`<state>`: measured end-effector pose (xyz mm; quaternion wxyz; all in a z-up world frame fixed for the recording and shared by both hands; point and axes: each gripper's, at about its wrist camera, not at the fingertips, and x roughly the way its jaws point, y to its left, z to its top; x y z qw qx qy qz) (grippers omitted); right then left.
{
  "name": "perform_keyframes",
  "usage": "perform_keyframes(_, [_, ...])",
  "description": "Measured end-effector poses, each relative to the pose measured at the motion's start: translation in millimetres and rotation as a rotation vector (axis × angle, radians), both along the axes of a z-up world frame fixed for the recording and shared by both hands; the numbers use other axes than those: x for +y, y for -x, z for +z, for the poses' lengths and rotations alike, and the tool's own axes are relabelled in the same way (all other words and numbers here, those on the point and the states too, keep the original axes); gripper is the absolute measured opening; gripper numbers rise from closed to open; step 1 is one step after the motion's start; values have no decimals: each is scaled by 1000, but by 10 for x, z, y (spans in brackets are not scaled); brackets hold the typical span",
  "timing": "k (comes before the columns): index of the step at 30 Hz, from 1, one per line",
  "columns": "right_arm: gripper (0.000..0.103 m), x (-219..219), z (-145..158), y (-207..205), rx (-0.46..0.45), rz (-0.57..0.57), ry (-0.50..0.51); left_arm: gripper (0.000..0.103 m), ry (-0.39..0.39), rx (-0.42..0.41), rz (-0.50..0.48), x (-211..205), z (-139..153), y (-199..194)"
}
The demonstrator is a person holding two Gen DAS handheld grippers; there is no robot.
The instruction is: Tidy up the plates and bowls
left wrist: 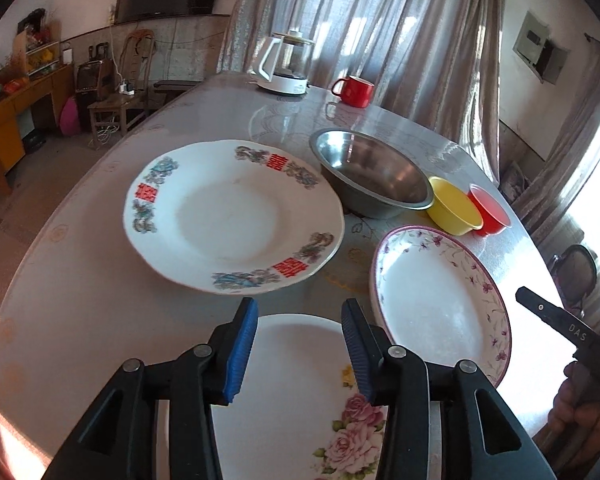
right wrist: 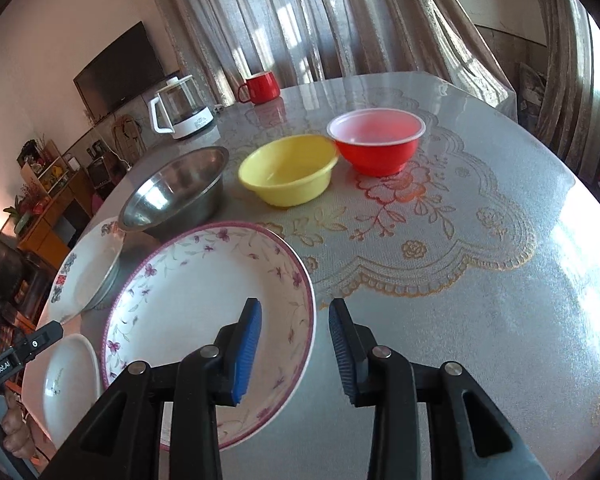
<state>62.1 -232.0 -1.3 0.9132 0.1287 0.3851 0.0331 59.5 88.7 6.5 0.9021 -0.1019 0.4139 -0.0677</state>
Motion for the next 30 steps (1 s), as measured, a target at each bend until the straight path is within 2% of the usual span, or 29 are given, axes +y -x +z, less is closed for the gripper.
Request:
perform_keyframes(7, [39, 676, 96, -162, -14, 250, -36, 50, -50, -22, 136, 416, 6, 88])
perform_keyframes(13, [43, 1215, 47, -367, 35, 401, -88, 55, -20, 6, 222, 786, -73, 66])
perform_keyframes(17, [48, 1486, 46, -532, 36, 451, -89, 55, 5, 38, 271, 982, -140, -23])
perform_keyframes(20, [49, 1652, 34, -692, 46, 473, -88, 55, 15, 59, 294, 1097, -186, -112])
perform_keyframes(22, [49, 1723, 6, -821, 61, 475, -90, 55, 33, 64, 288, 1153, -188, -174])
perform_keyframes(26, [49, 1816, -116, -1079, 105, 460, -79, 55, 13, 40, 289, 1207, -177, -326])
perform_keyframes(30, [49, 1866, -234, -1264, 136, 447, -61, 54, 49, 61, 263, 1264, -239, -529])
